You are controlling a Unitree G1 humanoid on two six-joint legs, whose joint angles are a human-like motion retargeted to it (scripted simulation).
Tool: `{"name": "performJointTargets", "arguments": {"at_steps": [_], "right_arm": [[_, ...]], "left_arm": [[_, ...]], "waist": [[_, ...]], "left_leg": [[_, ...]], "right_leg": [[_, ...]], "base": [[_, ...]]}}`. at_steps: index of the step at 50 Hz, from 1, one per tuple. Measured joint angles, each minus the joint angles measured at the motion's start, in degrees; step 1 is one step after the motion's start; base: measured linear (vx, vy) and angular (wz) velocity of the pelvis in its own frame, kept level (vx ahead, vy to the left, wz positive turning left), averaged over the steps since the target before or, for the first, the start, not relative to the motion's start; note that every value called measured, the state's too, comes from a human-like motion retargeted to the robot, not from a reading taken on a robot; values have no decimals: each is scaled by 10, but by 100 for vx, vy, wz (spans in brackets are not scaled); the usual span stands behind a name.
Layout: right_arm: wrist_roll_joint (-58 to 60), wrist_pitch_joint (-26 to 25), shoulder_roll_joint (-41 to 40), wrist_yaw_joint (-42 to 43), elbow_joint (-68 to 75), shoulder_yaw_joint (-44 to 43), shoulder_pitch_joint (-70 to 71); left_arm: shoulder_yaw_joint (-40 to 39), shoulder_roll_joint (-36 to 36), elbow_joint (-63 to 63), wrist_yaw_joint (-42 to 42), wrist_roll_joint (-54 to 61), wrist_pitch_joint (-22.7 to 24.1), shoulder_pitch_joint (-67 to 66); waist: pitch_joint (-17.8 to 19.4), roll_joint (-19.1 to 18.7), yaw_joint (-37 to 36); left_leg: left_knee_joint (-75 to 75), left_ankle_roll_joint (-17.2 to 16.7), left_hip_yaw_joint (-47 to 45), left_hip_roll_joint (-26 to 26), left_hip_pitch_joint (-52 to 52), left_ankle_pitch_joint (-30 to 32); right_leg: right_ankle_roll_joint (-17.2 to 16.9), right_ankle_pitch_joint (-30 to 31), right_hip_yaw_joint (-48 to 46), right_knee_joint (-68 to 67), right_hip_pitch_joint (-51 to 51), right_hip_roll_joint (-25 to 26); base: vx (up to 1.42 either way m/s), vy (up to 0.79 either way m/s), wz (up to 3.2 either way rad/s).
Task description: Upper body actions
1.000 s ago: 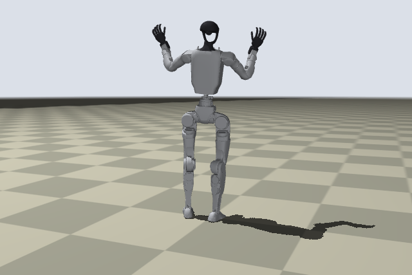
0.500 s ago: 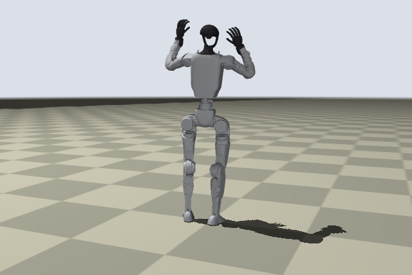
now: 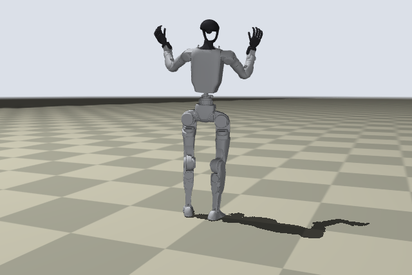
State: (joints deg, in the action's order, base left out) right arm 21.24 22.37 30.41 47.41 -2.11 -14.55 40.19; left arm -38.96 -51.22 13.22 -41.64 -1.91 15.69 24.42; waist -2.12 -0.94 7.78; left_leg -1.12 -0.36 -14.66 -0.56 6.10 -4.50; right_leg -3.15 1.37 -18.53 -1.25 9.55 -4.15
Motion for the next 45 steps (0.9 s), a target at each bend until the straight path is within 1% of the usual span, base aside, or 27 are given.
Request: {"name": "performJointTargets", "arguments": {"at_steps": [2, 4, 5, 7, 10, 16, 20, 22, 24, 26, 29, 34, 40, 42, 45], "right_arm": [[-36, -9, -15, 3, 9, -9, -1], [-67, -16, -26, 2, 8, -11, 0], [-81, -16, -29, 3, 7, -9, 0], [-103, 0, -29, 10, -4, 1, 3], [-96, 18, -18, 19, -26, 27, 10], [2, 33, 52, 20, -99, 111, 41], [90, 35, 108, 15, -154, 161, 69], [143, 25, 131, 13, -180, 176, 80], [187, 7, 148, 18, -200, 182, 87], [232, -16, 158, 27, -217, 182, 90], [252, -29, 153, 38, -219, 168, 80], [188, -20, 114, 33, -165, 128, 45], [117, -46, 52, 24, -79, 72, 12], [62, -56, 21, 15, -46, 54, 4], [-21, -58, -17, 5, -15, 38, -1]], "left_arm": [[-4, 12, 10, 20, 62, 2, 2], [-10, 14, 11, 32, 87, 6, -1], [-12, 13, 10, 31, 90, 8, -3], [-8, 6, -2, 16, 71, 11, -6], [8, -6, -31, 7, 37, 19, -3], [84, -42, -118, 39, -22, 46, 36], [128, -72, -186, 49, -117, 70, 64], [141, -89, -217, 47, -185, 79, 74], [149, -101, -239, 39, -246, 75, 82], [157, -110, -258, 25, -306, 55, 88], [162, -105, -262, 17, -339, 36, 91], [141, -69, -216, 15, -279, 30, 74], [94, -11, -137, 17, -165, 1, 47], [74, 10, -109, 24, -106, -9, 39], [54, 35, -87, 31, -28, -26, 35]], "waist": [[0, 1, -1], [1, 1, -1], [1, 1, -1], [1, 2, -1], [1, 2, -1], [0, 4, -4], [1, 4, -5], [2, 3, -6], [4, 3, -6], [6, 2, -6], [8, 0, -8], [7, 0, -7], [4, 0, -5], [3, 0, -4], [3, 0, -3]], "left_leg": [[0, 0, 1, 0, 0, 0], [0, 0, 1, 0, 0, 0], [0, 0, 2, 0, 0, 0], [-1, 0, 3, -1, -1, 1], [-1, 0, 4, -1, -2, 1], [-4, 0, 6, -2, -3, 1], [-4, 0, 6, -2, -3, 1], [-4, 0, 5, -1, -3, 1], [-4, 0, 5, -1, -3, 1], [-5, 1, 4, -1, -2, 1], [-5, 1, 3, 0, -1, 1], [-5, 1, 2, 1, 0, 1], [-4, 1, 0, 1, 0, 0], [-4, 1, 0, 1, 1, 0], [-4, 1, -1, 1, 3, 0]], "right_leg": [[0, 0, 0, 0, 0, 0], [0, 0, -1, 0, 1, 0], [0, 0, -1, 0, 1, 0], [0, 0, -2, 0, 1, -1], [0, 0, -3, 0, 1, -1], [0, 0, -4, 0, 1, -2], [0, 0, -4, -1, 2, -2], [0, 0, -3, -1, 2, -2], [0, 1, -2, -1, 2, -2], [0, 1, -1, -1, 3, -2], [0, 1, 0, -2, 3, -1], [0, 2, 2, -2, 3, -1], [0, 2, 3, -2, 2, -1], [1, 2, 3, -2, 3, -1], [1, 2, 3, -2, 4, 0]], "base": [[0, 0, 0], [0, 0, 0], [0, 0, 0], [0, 0, 0], [0, 0, 0], [0, 0, 0], [0, 0, 0], [0, 0, 0], [0, 0, 0], [0, 0, 0], [0, 0, 0], [0, 0, 0], [0, 0, 0], [0, 0, 0], [0, 0, 0]]}}
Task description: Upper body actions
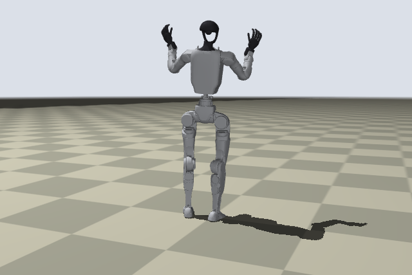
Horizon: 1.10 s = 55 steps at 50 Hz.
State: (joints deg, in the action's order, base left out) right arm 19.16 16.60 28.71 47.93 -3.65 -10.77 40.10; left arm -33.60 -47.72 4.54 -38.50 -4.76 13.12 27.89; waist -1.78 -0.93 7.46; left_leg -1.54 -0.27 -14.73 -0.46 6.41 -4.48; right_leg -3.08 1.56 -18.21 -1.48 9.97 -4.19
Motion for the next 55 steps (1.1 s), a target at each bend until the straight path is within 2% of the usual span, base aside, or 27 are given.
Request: {"name": "performJointTargets", "arguments": {"at_steps": [5, 8, 11, 15, 20, 24, 30, 33, 40, 46, 50, 55], "right_arm": [[-88, 7, -36, -3, 13, -23, -6], [-87, 6, -34, 24, 5, -26, -7], [-70, 23, -18, 53, -10, -9, -1], [-29, 37, 10, 51, -35, 30, 19], [52, 79, 63, 47, -81, 100, 58], [139, 65, 107, 48, -124, 148, 93], [254, 17, 137, 63, -159, 164, 116], [237, 13, 125, 64, -147, 146, 103], [118, 5, 72, 45, -64, 62, 42], [2, -15, 15, 11, 1, -34, -28], [-115, 34, -16, -27, 5, -86, -105], [-106, 83, -28, -80, 22, -96, -227]], "left_arm": [[-11, 27, 17, 14, 120, 2, 4], [-10, 25, 20, 10, 120, 17, 9], [-1, 8, 6, -9, 54, 23, 10], [37, -13, -29, -14, -21, 34, 30], [112, -44, -82, -4, -89, 89, 72], [164, -69, -122, -3, -151, 100, 104], [185, -72, -143, -13, -265, 65, 132], [171, -62, -130, -18, -258, 50, 125], [88, -43, -61, 0, -145, 21, 58], [2, -2, 18, 40, -22, 31, -10], [-52, 26, 26, 77, 38, 41, -82], [-104, 80, 15, 72, 22, 45, -201]], "waist": [[1, -1, 0], [0, -1, -1], [1, -1, -2], [1, -1, -4], [0, -1, -6], [-1, -2, -7], [3, -1, -11], [2, -2, -12], [-3, 0, -7], [4, 4, -6], [15, 8, -5], [30, 7, -6]], "left_leg": [[0, 0, 0, 0, 1, 0], [0, 0, 1, 0, 0, 0], [0, 0, 2, 0, -1, 1], [-1, 0, 3, -1, -1, 1], [-1, 0, 3, -1, -2, 1], [-1, 0, 3, -1, -3, 1], [-1, 0, 3, -1, -2, 1], [-1, 0, 3, -1, -2, 1], [0, 1, 4, -3, -5, 1], [-1, 1, 7, -5, -7, 2], [0, 1, 11, -5, -10, 4], [1, 2, 8, -4, -10, 4]], "right_leg": [[0, 0, 0, 0, 1, 0], [0, 0, -1, 0, 1, 0], [0, -1, -3, 1, 2, 0], [-1, -1, -4, 1, 2, -1], [-1, 0, -4, 1, 1, -2], [-1, 0, -3, 0, 0, -2], [-1, -1, -3, 0, 2, -2], [-1, -1, -4, 1, 2, -2], [-1, 0, -4, 1, -1, -3], [-1, 0, -6, 1, -2, -4], [-2, 0, -10, 2, -1, -4], [-2, 1, -6, 2, -4, -4]], "base": [[0, 0, 0], [0, 0, 0], [0, 0, 0], [0, 0, 0], [0, 0, 0], [0, 0, 0], [0, 0, 0], [0, 0, 0], [0, 0, 0], [0, 0, 0], [-1, -4, 10], [0, 0, 0]]}}
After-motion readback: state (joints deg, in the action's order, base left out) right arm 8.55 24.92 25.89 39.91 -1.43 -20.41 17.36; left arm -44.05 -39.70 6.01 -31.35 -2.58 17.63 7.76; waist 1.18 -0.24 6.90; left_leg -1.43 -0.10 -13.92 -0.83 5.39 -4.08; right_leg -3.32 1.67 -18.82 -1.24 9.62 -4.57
